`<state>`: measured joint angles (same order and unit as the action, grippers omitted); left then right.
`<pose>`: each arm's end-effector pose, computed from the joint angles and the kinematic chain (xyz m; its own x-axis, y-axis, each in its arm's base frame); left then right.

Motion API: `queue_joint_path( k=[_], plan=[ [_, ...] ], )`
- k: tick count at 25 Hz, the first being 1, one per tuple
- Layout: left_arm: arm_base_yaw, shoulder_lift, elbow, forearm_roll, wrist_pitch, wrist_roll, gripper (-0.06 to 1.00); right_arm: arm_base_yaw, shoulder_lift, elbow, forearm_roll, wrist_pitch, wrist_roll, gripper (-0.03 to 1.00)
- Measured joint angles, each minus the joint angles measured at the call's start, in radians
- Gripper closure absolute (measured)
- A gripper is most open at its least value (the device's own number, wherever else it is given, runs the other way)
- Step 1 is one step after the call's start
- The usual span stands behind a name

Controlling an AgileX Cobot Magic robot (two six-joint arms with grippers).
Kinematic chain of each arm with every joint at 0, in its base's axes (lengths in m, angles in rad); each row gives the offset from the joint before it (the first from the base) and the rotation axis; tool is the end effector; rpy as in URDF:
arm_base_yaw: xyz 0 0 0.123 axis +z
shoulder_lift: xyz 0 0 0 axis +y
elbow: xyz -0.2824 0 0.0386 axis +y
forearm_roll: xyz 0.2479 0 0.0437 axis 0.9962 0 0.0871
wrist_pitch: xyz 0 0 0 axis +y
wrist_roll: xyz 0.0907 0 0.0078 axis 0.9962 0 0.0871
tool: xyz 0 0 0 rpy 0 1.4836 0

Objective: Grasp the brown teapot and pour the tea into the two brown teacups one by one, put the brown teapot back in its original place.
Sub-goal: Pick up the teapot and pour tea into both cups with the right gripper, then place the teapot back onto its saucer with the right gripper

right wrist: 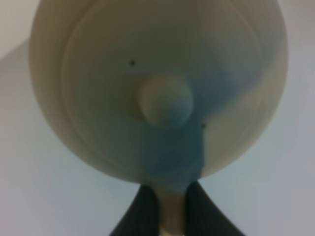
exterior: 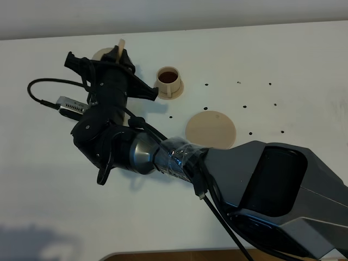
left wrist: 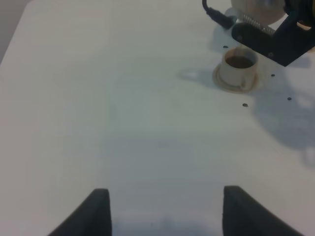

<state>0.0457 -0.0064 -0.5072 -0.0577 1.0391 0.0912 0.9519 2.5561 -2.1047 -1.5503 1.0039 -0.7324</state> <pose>-0.0057 -0.0048 0.2810 -0.4225 0.0425 -0.9053 0.0255 0.9991 0.0350 0.3781 0.3984 0.1592 0.1327 -0.5254 0.8404 -0.1809 -0.8466 -0.5006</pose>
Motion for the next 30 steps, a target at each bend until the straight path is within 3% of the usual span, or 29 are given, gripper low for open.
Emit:
queue_joint_path(
  k=[7, 17, 24, 30],
  plan=[
    [0.000, 0.000, 0.000, 0.000, 0.000, 0.000, 0.41, 0.000, 0.000, 0.000, 0.121, 0.069, 0.032, 0.85],
    [0.000, 0.000, 0.000, 0.000, 0.000, 0.000, 0.41, 0.000, -0.059, -0.042, 0.335, 0.118, 0.195, 0.85],
    [0.000, 0.000, 0.000, 0.000, 0.000, 0.000, 0.41, -0.005, -0.111, -0.171, 0.710, 0.208, 0.231, 0.85],
    [0.000, 0.000, 0.000, 0.000, 0.000, 0.000, 0.41, -0.043, -0.147, -0.189, 0.970, 0.211, 0.514, 0.85]
  ],
)
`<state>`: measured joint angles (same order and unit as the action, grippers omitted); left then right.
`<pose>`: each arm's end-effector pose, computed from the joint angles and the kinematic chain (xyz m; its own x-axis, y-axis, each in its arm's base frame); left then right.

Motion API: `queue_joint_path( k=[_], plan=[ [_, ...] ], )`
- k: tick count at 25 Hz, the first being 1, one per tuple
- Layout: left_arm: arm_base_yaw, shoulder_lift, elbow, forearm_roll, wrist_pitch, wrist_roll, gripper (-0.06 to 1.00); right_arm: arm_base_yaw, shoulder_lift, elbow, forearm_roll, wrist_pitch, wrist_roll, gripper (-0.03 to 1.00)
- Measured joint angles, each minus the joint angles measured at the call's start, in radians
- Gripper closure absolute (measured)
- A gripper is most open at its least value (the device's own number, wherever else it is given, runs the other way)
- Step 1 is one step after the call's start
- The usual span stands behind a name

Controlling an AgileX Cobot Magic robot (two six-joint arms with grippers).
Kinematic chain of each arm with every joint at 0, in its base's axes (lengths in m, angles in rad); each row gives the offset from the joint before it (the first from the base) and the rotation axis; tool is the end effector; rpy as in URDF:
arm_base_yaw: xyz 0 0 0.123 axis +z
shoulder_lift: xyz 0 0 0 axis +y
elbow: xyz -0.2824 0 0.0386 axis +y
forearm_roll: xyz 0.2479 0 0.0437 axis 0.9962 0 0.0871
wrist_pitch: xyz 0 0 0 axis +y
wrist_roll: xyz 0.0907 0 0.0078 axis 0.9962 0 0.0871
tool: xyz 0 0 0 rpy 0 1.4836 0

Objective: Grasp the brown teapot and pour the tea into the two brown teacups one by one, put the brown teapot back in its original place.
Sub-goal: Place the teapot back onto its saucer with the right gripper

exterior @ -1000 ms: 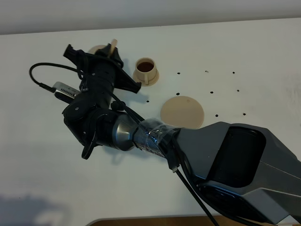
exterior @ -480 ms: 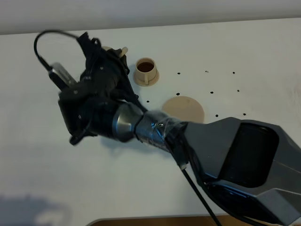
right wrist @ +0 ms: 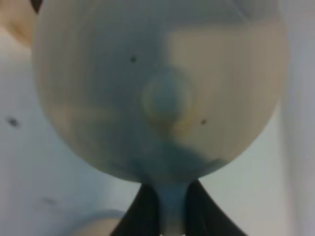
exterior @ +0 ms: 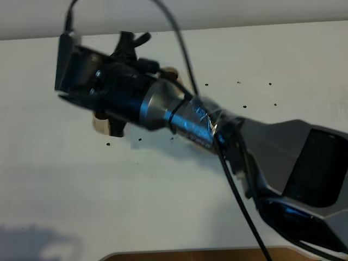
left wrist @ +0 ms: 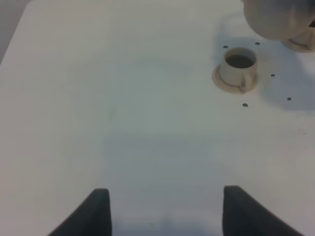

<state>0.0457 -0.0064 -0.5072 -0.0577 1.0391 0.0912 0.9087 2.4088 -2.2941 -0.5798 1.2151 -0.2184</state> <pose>-0.0057 -0.0048 0.2810 -0.4225 0.0425 -0.9053 0.0255 0.9991 0.0350 0.3545 0.3787 0.2260 -0.2753 -0.9510 -0.1405 -0.7465 0.3036 -0.5922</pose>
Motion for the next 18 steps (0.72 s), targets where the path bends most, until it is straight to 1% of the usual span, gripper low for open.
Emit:
queue_joint_path(
  k=[3, 6, 7, 9, 14, 18],
  plan=[
    [0.000, 0.000, 0.000, 0.000, 0.000, 0.000, 0.41, -0.030, -0.002, 0.000, 0.122, 0.003, 0.120, 0.85],
    [0.000, 0.000, 0.000, 0.000, 0.000, 0.000, 0.41, -0.058, -0.002, 0.000, 0.245, 0.006, 0.180, 0.85],
    [0.000, 0.000, 0.000, 0.000, 0.000, 0.000, 0.41, -0.063, -0.004, 0.005, 0.270, 0.006, 0.194, 0.85],
    [0.000, 0.000, 0.000, 0.000, 0.000, 0.000, 0.41, -0.067, -0.017, 0.039, 0.299, 0.005, 0.209, 0.85],
    [0.000, 0.000, 0.000, 0.000, 0.000, 0.000, 0.41, -0.071, -0.064, 0.175, 0.324, 0.007, 0.239, 0.85],
    [0.000, 0.000, 0.000, 0.000, 0.000, 0.000, 0.41, -0.083, -0.068, 0.235, 0.349, -0.006, 0.242, 0.85]
  ],
)
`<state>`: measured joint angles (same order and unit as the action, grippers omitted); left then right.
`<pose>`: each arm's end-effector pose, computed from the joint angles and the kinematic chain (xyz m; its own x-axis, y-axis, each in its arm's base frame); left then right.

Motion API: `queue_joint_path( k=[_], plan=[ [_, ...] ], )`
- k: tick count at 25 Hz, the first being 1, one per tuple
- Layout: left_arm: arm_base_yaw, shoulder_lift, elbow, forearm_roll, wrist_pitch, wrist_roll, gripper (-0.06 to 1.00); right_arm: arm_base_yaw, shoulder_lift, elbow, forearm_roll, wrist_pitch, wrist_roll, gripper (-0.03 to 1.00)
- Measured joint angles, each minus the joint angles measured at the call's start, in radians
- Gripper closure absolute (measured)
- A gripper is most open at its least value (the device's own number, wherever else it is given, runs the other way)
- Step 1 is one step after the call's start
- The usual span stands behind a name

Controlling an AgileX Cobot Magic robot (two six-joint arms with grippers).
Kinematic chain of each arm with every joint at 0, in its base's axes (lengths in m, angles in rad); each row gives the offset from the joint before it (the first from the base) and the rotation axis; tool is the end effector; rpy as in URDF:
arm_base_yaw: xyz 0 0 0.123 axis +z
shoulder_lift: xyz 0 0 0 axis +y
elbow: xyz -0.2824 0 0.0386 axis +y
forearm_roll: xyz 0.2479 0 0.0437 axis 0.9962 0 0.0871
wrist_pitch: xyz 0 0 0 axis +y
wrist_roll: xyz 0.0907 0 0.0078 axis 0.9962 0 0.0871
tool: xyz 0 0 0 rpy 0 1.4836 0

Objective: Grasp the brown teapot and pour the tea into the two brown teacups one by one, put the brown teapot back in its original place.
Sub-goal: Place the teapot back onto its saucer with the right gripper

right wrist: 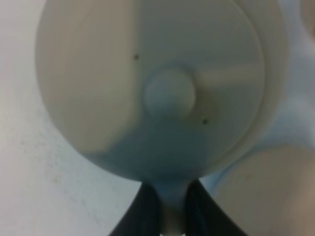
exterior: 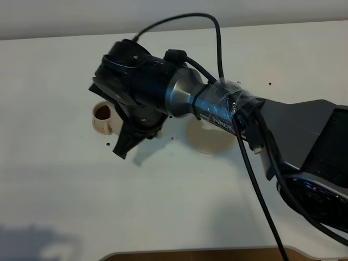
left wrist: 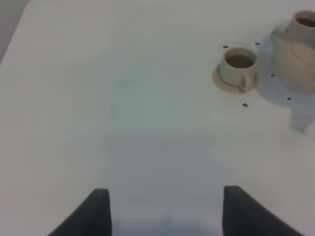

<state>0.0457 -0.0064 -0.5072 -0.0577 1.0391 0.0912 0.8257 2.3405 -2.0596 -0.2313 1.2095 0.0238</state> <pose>-0.0057 -0.0048 0.2810 -0.4225 0.0425 -0.9053 0.0255 0.9991 0.0350 0.3466 0.3469 0.1846 -0.6253 -0.7632 -0.1629 -0.7307 0.6459 -0.2211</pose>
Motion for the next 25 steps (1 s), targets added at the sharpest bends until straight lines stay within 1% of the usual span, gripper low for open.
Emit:
queue_joint_path(
  k=[3, 5, 12, 15, 18, 21, 25],
  plan=[
    [0.000, 0.000, 0.000, 0.000, 0.000, 0.000, 0.41, -0.005, 0.000, 0.048, 0.008, -0.069, 0.008, 0.85],
    [0.000, 0.000, 0.000, 0.000, 0.000, 0.000, 0.41, -0.010, 0.000, 0.076, 0.016, -0.090, 0.012, 0.85],
    [0.000, 0.000, 0.000, 0.000, 0.000, 0.000, 0.41, -0.022, -0.057, 0.086, 0.004, -0.050, 0.030, 0.85],
    [0.000, 0.000, 0.000, 0.000, 0.000, 0.000, 0.41, -0.059, -0.104, 0.094, 0.007, -0.013, 0.053, 0.85],
    [0.000, 0.000, 0.000, 0.000, 0.000, 0.000, 0.41, -0.119, -0.158, 0.166, 0.020, -0.017, 0.080, 0.85],
    [0.000, 0.000, 0.000, 0.000, 0.000, 0.000, 0.41, -0.178, -0.227, 0.299, 0.039, -0.076, 0.110, 0.85],
    [0.000, 0.000, 0.000, 0.000, 0.000, 0.000, 0.41, -0.250, -0.306, 0.488, 0.048, -0.204, 0.170, 0.85]
  ],
)
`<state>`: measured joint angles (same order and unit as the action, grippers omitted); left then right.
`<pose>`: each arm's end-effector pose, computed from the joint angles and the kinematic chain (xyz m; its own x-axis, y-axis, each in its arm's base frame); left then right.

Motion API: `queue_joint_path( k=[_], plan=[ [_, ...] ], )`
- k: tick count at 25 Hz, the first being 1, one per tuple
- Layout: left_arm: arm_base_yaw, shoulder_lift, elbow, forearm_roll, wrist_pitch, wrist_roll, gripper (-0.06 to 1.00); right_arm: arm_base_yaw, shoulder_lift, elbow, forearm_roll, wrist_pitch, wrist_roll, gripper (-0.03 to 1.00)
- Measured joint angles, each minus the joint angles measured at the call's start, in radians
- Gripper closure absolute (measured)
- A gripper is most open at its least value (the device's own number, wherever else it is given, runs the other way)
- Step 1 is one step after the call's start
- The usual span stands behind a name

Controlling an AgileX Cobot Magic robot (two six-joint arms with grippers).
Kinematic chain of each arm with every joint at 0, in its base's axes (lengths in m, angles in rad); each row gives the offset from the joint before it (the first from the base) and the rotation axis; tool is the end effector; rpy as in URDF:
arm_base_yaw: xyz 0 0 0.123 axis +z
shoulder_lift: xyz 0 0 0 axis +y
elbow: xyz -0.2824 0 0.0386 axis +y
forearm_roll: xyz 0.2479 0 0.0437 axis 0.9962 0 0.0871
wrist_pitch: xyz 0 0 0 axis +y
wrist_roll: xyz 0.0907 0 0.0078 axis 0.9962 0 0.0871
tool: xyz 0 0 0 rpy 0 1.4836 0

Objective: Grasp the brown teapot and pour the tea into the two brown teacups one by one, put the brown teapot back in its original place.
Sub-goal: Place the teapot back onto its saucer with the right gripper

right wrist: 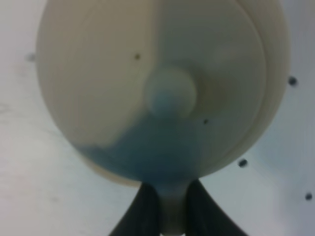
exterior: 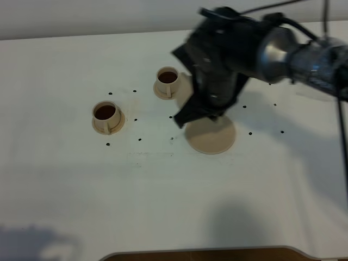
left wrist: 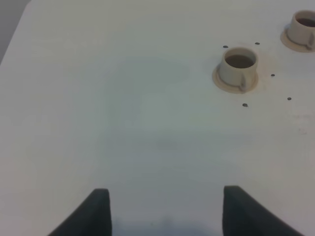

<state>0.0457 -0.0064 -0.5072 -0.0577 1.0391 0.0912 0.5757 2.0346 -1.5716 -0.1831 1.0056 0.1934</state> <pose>-0.0057 -0.0048 0.2810 -0.4225 0.0425 -0.9053 0.0255 0.9991 0.0350 0.3596 0.2167 0.1984 -0.8673 -0.4517 -0.2091 -0.4327 0.8919 -0.1316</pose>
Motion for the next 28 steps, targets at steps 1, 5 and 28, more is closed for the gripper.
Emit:
queue_joint_path(
  k=[1, 5, 28],
  plan=[
    [0.000, 0.000, 0.000, 0.000, 0.000, 0.000, 0.41, -0.014, -0.013, 0.035, 0.003, -0.032, 0.011, 0.85],
    [0.000, 0.000, 0.000, 0.000, 0.000, 0.000, 0.41, -0.051, -0.025, 0.146, 0.039, -0.135, 0.034, 0.85],
    [0.000, 0.000, 0.000, 0.000, 0.000, 0.000, 0.41, -0.050, -0.030, 0.258, 0.118, -0.260, 0.044, 0.85]
  ],
)
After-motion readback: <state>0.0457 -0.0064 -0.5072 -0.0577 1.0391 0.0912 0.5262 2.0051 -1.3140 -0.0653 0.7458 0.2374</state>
